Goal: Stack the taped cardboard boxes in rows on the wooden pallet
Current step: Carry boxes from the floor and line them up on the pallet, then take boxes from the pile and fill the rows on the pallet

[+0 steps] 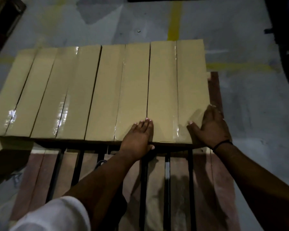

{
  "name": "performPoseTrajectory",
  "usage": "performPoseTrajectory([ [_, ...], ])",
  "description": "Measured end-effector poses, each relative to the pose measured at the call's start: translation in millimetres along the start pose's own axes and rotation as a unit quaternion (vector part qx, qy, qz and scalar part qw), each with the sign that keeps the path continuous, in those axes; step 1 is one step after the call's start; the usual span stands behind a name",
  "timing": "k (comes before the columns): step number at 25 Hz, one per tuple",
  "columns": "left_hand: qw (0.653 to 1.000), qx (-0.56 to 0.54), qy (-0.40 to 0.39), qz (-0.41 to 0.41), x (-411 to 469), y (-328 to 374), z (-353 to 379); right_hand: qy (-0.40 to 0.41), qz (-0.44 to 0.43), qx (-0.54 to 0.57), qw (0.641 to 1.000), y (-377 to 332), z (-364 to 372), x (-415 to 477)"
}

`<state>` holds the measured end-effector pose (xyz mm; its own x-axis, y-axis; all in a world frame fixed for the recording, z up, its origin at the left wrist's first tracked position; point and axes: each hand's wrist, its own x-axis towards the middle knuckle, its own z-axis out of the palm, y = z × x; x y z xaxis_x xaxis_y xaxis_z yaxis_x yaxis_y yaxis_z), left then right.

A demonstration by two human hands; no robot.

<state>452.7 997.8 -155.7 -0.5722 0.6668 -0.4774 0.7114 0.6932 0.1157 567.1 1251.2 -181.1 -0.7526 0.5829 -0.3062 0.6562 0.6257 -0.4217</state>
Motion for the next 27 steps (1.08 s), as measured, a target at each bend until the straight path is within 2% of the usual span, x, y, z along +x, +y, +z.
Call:
performPoseTrajectory([
  [6, 0.997, 0.015, 0.072, -0.008, -86, 83, -72, -0.013, -0.105, -0.133, 0.985, -54, -99, -99],
  [12, 0.993, 0.009, 0.111, -0.039, -217, 163, -149, -0.015, -0.15, -0.119, 0.981, -94, -207, -231],
  [17, 0.984, -0.039, 0.152, -0.089, -317, 209, -181, 0.019, -0.158, -0.115, 0.981, -87, -270, -329],
  [23, 0.981, -0.022, 0.185, -0.048, -396, 236, -194, 0.07, -0.173, -0.138, 0.973, -84, -299, -418],
  [27, 0.977, -0.022, 0.21, 0.008, -443, 236, -194, 0.113, -0.148, -0.156, 0.97, -88, -297, -482],
])
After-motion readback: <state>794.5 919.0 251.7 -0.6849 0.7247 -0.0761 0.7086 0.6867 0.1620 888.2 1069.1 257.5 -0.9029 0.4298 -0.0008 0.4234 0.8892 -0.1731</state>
